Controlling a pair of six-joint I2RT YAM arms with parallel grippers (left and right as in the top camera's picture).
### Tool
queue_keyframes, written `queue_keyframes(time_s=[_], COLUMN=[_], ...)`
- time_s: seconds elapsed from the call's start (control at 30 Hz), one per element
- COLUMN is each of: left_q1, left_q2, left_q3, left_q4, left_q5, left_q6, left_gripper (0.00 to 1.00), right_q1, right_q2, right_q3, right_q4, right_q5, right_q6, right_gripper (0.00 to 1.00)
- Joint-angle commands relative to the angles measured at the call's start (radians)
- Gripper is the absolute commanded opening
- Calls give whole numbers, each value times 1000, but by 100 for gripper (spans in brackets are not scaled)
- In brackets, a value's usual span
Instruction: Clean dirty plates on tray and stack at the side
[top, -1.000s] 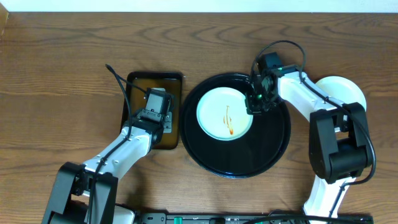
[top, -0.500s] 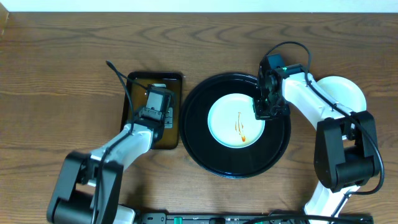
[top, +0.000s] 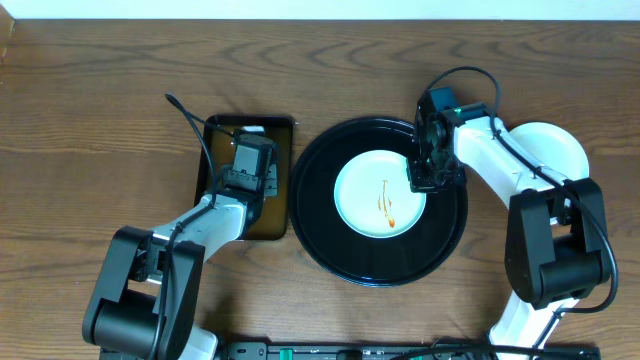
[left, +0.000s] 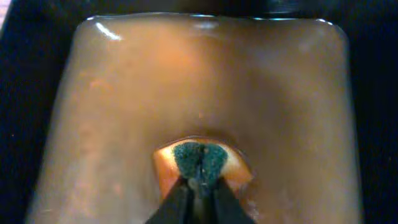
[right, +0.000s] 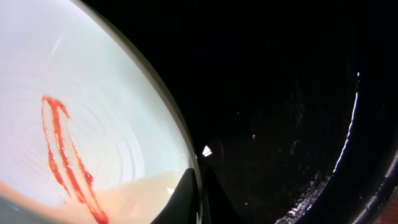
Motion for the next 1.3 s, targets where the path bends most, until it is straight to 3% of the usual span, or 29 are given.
queue_keyframes(time_s=[0.0, 0.37, 0.4, 0.43, 0.47, 0.83, 0.97, 1.07, 1.13, 1.27], left_q1=[5, 5, 5, 5, 5, 5, 5, 5, 5, 5], left_q2=[6, -126, -130, -128, -124, -11, 45, 53, 43, -4], left_q3=[-2, -2, -2, -2, -2, -3, -3, -3, -3, -3], left_q4=[2, -31, -53, -69, -83, -103, -79, -76, -69, -66], left_q5=[-9, 13, 41, 54, 58, 71, 71, 71, 71, 71], left_q6=[1, 75, 74, 71, 68, 68, 68, 68, 68, 68], left_gripper=[7, 9, 35, 48, 54, 64, 59, 22, 8, 7], right_q1=[-2, -2, -2, -2, -2, -2, -2, -2, -2, -2], right_q2=[-11, -11, -11, -11, -11, -11, -11, -11, -11, -11], right_q3=[-8, -8, -8, -8, -8, -8, -8, -8, -8, -8], right_q4=[-1, -3, -2, -2, -2, -4, -4, -9, -10, -10], right_q5=[31, 32, 32, 32, 32, 32, 32, 32, 32, 32], right_q6=[8, 6, 6, 6, 6, 6, 6, 6, 6, 6], right_gripper=[1, 1, 1, 1, 1, 1, 1, 1, 1, 1])
